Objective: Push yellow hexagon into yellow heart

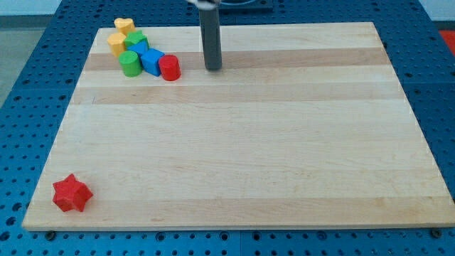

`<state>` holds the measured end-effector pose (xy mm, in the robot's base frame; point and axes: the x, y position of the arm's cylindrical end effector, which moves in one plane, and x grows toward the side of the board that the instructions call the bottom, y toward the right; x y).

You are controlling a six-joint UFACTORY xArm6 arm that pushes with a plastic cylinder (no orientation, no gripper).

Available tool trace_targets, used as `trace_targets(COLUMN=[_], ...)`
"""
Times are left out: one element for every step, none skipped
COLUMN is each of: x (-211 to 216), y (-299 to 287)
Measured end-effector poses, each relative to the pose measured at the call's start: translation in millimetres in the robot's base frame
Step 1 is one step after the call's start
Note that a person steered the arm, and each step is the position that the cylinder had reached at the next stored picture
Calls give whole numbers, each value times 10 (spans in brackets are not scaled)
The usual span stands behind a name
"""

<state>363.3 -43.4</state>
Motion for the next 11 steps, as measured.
trace_targets(x=[846,708,136,-91,-405,-944,-926,-699,-654,-802,-958], y=[-589,-1723,-2518,-2616,-2590,-2578,-2494,-2480,-2298,-2173,-2034])
